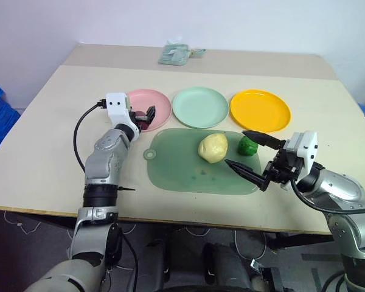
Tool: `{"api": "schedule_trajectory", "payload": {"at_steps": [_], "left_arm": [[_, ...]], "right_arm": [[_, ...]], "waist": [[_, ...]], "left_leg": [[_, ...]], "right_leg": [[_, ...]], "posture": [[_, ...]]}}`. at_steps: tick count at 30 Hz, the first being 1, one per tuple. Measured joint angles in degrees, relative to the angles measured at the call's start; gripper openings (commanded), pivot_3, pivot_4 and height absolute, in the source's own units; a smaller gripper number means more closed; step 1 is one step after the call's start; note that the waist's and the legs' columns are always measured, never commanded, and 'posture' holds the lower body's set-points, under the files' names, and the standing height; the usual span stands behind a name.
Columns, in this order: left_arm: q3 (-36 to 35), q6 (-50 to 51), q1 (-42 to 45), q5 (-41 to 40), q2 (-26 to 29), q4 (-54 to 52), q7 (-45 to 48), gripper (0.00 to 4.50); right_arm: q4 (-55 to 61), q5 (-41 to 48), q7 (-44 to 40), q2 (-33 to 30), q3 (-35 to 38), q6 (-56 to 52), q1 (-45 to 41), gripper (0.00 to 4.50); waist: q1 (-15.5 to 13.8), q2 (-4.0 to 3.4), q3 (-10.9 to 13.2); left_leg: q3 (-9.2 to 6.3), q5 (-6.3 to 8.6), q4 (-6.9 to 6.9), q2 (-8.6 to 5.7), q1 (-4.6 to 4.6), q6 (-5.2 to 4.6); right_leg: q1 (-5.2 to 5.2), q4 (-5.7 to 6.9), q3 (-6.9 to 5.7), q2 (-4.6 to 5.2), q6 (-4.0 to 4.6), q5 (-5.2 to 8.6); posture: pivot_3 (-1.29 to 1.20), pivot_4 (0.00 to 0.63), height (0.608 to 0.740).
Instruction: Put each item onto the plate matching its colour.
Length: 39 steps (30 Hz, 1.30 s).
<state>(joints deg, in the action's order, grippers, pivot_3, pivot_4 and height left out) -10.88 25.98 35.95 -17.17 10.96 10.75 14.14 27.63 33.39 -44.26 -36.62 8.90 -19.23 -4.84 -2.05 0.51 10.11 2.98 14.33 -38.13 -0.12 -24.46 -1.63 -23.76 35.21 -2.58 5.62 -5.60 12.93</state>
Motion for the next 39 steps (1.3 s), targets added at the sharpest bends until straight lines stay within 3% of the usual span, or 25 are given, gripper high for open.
{"api": "schedule_trajectory", "payload": {"at_steps": [15, 25, 39], "left_arm": [[5.6, 8.9, -18.7, -15.8, 16.6, -26.1, 30.3, 4.39], [2.5, 2.1, -31.8, -19.6, 32.8, -31.5, 52.0, 4.39], [-1.5, -2.9, -37.5, -21.1, 35.1, -33.6, 58.3, 4.39]], "right_arm": [[-4.4, -5.1, 2.6, 2.0, -7.6, -4.2, -6.3, 4.50], [-10.2, -11.8, 8.7, 5.9, -14.0, -10.6, -12.4, 4.50], [-14.3, -12.8, 8.6, 8.5, -15.1, -16.7, -18.6, 4.50]], "waist": [[0.4, -0.05, 0.0], [2.7, -0.21, 0.0], [2.9, -0.27, 0.1]], "left_leg": [[0.01, 0.03, 0.11, -0.01, -0.01, 0.05], [0.05, 0.09, 0.36, -0.02, -0.09, 0.23], [0.07, 0.12, 0.46, -0.04, -0.13, 0.27]], "right_leg": [[-0.09, -0.06, 0.14, 0.29, 0.22, 0.09], [-0.60, -0.08, 0.19, 0.36, 0.30, 0.14], [-0.68, -0.11, 0.19, 0.40, 0.31, 0.13]], "posture": [[0.00, 0.150, 0.740], [0.00, 0.150, 0.740], [0.00, 0.150, 0.740]]}}
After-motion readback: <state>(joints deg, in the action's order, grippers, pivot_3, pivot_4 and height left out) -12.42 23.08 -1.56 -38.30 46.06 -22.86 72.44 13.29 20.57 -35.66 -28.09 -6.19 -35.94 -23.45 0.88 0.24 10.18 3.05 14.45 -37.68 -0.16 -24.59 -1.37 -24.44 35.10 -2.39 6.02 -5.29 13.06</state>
